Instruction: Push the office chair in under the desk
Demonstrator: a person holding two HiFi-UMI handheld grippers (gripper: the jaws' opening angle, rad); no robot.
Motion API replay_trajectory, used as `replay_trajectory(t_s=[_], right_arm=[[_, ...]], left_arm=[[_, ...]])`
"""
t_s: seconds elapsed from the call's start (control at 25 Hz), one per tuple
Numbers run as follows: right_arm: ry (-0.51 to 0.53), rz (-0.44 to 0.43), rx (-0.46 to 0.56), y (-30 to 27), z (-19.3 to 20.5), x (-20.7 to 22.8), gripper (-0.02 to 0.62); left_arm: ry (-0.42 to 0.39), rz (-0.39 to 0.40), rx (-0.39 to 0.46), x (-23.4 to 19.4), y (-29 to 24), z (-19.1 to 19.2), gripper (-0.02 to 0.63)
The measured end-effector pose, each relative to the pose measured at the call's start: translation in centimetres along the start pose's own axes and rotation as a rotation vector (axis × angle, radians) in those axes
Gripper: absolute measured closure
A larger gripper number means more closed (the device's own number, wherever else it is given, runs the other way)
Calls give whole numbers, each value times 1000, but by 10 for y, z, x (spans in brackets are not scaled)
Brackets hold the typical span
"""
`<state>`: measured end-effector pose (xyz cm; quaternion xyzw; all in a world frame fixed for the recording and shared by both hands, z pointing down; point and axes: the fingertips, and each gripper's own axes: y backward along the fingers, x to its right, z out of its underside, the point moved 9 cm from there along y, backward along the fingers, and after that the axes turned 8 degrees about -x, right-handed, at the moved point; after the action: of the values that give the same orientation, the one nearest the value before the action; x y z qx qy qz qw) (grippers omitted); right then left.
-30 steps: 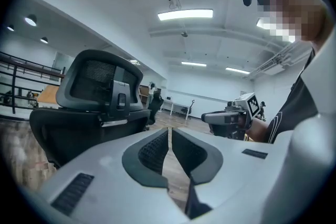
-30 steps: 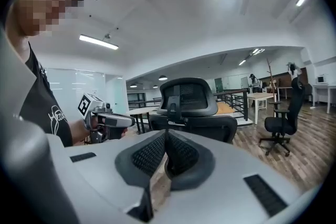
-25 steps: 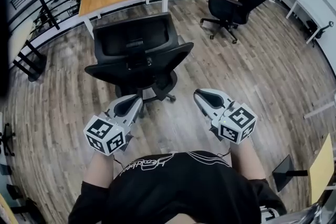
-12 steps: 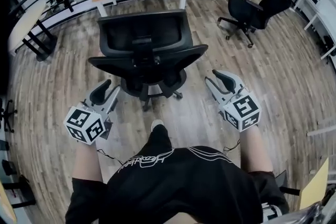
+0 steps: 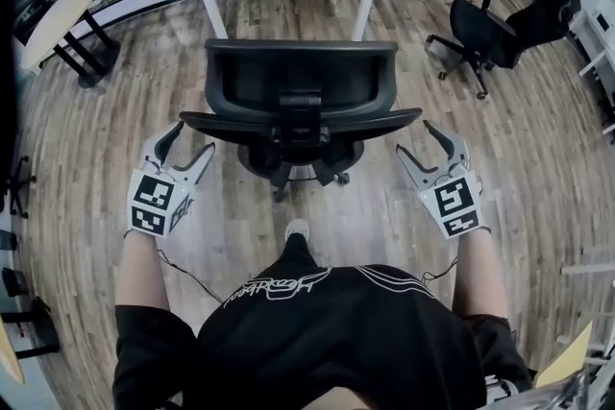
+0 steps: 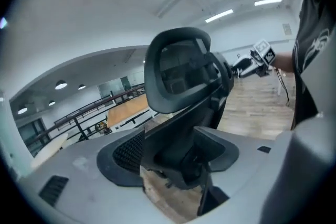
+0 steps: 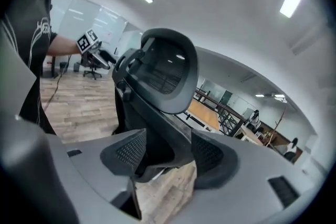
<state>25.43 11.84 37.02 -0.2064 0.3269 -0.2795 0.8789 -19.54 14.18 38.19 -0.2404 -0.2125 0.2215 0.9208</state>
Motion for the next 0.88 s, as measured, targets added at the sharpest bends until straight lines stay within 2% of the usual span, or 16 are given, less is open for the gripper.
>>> replay_trajectory(t_s=[0.16, 0.4, 0.88], right_arm=[[117, 62, -78, -25, 2, 5, 321], [215, 109, -146, -54, 8, 11, 321], [285, 135, -168, -70, 11, 13, 336]], left_arm=[[-168, -26, -92, -11, -24, 5, 331], [-313, -53, -170, -20, -49, 11, 331], [-447, -75, -196, -19, -68, 8, 331]])
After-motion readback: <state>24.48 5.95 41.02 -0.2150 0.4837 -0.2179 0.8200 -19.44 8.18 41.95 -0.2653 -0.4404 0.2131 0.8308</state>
